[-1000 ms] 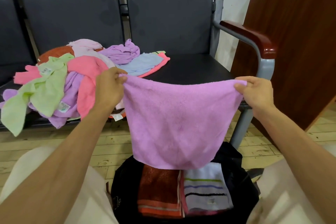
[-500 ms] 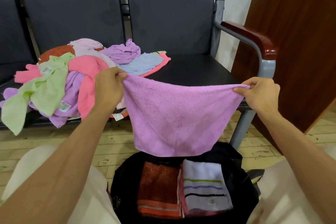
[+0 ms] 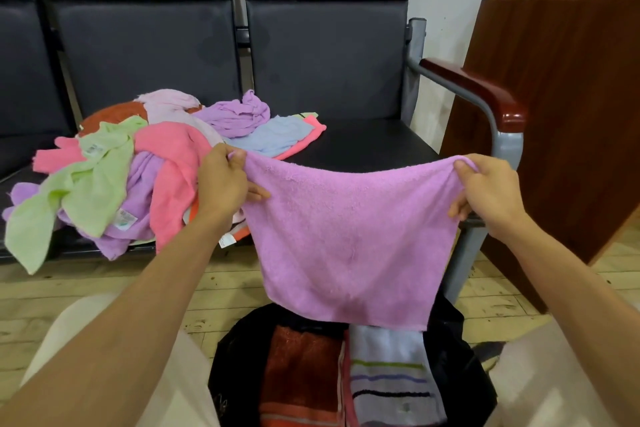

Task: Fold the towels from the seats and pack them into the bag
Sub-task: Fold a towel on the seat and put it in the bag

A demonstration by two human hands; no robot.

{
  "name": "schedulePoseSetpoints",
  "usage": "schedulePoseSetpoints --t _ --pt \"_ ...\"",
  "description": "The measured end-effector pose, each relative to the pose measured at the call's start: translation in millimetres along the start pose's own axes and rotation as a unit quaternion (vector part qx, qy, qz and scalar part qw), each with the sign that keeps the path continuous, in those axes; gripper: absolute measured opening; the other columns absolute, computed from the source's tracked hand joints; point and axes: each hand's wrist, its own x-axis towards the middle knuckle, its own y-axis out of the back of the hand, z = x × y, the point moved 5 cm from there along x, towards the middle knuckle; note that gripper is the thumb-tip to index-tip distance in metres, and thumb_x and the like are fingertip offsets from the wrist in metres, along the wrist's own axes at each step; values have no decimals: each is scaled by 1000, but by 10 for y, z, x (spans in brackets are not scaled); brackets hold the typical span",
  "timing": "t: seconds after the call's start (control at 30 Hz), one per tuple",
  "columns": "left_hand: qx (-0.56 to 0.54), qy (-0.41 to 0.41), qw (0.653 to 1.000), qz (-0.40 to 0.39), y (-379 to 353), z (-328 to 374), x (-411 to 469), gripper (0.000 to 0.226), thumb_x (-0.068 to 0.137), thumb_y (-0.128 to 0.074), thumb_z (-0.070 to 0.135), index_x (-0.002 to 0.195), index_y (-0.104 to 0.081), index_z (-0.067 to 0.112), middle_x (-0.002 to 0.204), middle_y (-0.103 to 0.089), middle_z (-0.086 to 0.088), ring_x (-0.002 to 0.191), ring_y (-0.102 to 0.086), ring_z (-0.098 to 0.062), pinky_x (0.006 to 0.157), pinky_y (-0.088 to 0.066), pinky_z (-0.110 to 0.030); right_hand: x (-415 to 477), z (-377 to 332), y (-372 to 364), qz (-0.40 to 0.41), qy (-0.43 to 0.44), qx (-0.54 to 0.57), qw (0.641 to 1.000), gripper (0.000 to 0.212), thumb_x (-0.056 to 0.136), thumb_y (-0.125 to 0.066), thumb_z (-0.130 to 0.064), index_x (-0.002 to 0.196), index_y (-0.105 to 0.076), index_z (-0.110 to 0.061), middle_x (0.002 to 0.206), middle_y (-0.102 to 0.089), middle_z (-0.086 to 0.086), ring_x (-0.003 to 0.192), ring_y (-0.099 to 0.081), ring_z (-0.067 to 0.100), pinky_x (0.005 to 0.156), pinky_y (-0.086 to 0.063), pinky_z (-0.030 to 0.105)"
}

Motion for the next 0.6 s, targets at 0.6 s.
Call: schedulePoseSetpoints --t 0.6 --pt "137 -116 982 -64 -715 -72 683 19 102 -32 10 87 -40 17 88 -49 -4 84 -46 -18 64 -29 -22 911 46 -563 -35 117 -70 990 25 103 -43 -18 94 -63 -7 93 -67 10 86 -63 24 76 -46 31"
